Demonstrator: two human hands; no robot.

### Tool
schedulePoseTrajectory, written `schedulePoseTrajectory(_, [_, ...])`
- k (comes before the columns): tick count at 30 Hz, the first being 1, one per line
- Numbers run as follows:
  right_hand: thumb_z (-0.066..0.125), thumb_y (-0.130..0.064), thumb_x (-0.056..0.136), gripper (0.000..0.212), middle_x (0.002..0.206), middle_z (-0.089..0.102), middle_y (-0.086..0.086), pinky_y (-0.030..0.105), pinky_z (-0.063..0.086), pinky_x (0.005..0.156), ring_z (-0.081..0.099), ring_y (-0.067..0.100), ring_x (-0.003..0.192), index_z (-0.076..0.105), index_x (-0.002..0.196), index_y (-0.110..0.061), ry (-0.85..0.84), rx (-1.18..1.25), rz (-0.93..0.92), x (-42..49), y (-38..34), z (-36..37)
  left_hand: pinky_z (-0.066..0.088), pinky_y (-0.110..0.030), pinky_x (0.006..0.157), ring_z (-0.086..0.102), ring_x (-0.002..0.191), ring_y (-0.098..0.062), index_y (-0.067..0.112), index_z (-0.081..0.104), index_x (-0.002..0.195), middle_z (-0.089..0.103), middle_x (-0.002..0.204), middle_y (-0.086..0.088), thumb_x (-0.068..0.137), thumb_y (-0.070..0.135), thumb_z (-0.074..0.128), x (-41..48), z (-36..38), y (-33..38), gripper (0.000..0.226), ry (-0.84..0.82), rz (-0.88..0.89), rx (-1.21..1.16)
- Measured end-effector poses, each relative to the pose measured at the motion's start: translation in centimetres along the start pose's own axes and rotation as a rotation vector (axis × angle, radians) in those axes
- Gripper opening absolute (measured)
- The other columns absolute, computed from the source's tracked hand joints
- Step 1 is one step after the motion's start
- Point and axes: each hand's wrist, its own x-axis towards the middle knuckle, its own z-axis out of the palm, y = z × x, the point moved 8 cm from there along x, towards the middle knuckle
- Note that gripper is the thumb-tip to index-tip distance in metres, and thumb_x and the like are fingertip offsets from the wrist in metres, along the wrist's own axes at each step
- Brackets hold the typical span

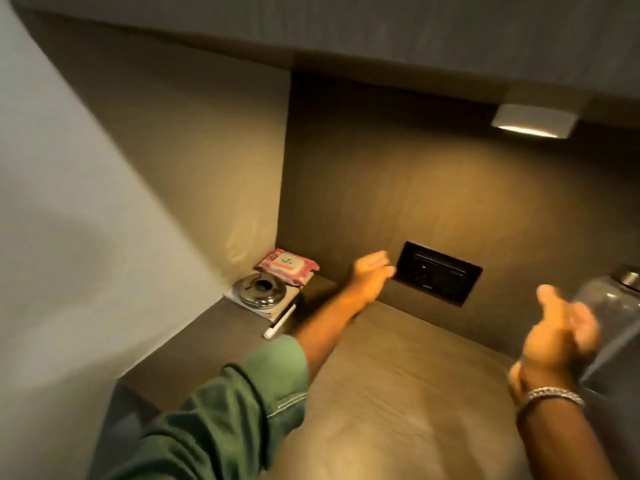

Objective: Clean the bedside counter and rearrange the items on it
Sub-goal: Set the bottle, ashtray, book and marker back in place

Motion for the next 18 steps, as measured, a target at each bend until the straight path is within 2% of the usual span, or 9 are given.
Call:
schedulePoseTrajectory(1, [0.065,-0.028,0.077,0.024,0.058,0.044,-0.009,0.015,0.032,0.055,0.038,-0.001,0.053,0.053,0.065,-0.011,-0.129,-0.009,-0.011,-1.8,1.1,3.3,0.046,-0.008,0.071,0.06,0.11,-0.027,-0.006,0.045,0.135,0.052,0.138,-0.025,0.088,-0.007,0.053,0.2,-3.7,-0.2,0.047,0.103,0.004,0.027])
schedulePoseTrajectory(3, [0.065,-0.016,0.085,0.013,0.076,0.058,-0.005,0.015,0.039,0.072,0.047,-0.003,0.064,0.064,0.087,-0.003,-0.376,-0.03,0.179,-6.5,5.9,10.2,0.051,-0.017,0.077,0.064,0.104,-0.03,-0.004,0.058,0.123,0.065,0.124,-0.024,0.085,0.0,0.057,0.3,-11.6,-0.7,0.039,0.336,-0.048,0.115])
schedulePoseTrajectory(5, [0.065,-0.02,0.088,0.023,0.094,0.063,0.0,0.027,0.042,0.085,0.053,0.004,0.08,0.066,0.108,-0.008,-0.571,-0.082,0.416,-12.0,10.2,16.4,0.058,-0.022,0.074,0.068,0.087,-0.033,-0.001,0.067,0.109,0.071,0.102,-0.027,0.081,0.01,0.055,-0.2,-18.0,-1.2,0.032,0.539,-0.131,0.179])
schedulePoseTrajectory(6, [0.064,-0.026,0.089,0.027,0.092,0.064,-0.001,0.026,0.043,0.081,0.053,0.007,0.079,0.066,0.109,-0.009,-0.648,-0.121,0.47,-14.4,11.8,19.2,0.059,-0.029,0.078,0.068,0.089,-0.035,0.0,0.068,0.107,0.072,0.102,-0.027,0.08,0.017,0.053,-0.4,-20.4,-1.3,0.036,0.59,-0.167,0.242])
schedulePoseTrajectory(8, [0.061,-0.037,0.09,0.032,0.087,0.065,-0.002,0.023,0.042,0.071,0.056,0.009,0.077,0.068,0.107,-0.01,-0.797,-0.216,0.484,-18.1,13.6,23.8,0.055,-0.038,0.088,0.063,0.102,-0.038,-0.001,0.065,0.108,0.067,0.112,-0.025,0.079,0.026,0.05,-0.4,-23.4,-2.1,0.043,0.58,-0.27,0.413])
schedulePoseTrajectory(11, [0.054,-0.039,0.092,0.039,0.101,0.07,0.005,0.025,0.041,0.076,0.062,0.02,0.089,0.07,0.109,-0.008,-0.962,-0.487,0.382,-21.0,15.1,28.0,0.051,-0.042,0.094,0.062,0.105,-0.038,-0.003,0.064,0.104,0.066,0.113,-0.025,0.084,0.026,0.05,-0.1,-25.0,-3.7,0.038,0.51,-0.303,0.502])
schedulePoseTrajectory(13, [0.055,-0.029,0.091,0.034,0.111,0.071,0.015,0.025,0.042,0.075,0.064,0.028,0.097,0.07,0.108,-0.003,-0.996,-0.645,0.311,-21.6,15.7,29.6,0.052,-0.045,0.094,0.066,0.097,-0.038,-0.005,0.067,0.095,0.07,0.104,-0.025,0.083,0.026,0.05,0.0,-25.6,-4.0,0.037,0.509,-0.273,0.515])
schedulePoseTrajectory(15, [0.057,-0.02,0.086,0.031,0.115,0.069,0.018,0.029,0.048,0.081,0.064,0.032,0.106,0.069,0.109,-0.002,-0.951,-0.716,0.287,-21.3,15.8,30.0,0.057,-0.046,0.086,0.068,0.09,-0.039,-0.007,0.069,0.091,0.071,0.096,-0.027,0.08,0.023,0.052,0.2,-25.8,-4.0,0.036,0.54,-0.241,0.49])
schedulePoseTrajectory(18, [0.058,-0.013,0.079,0.023,0.099,0.074,0.018,0.027,0.045,0.073,0.065,0.029,0.089,0.075,0.092,-0.006,-0.798,-0.725,0.204,-18.5,14.4,28.1,0.058,-0.045,0.082,0.069,0.091,-0.038,-0.003,0.072,0.091,0.073,0.096,-0.023,0.076,0.014,0.057,1.2,-24.3,-3.7,0.027,0.514,-0.182,0.504])
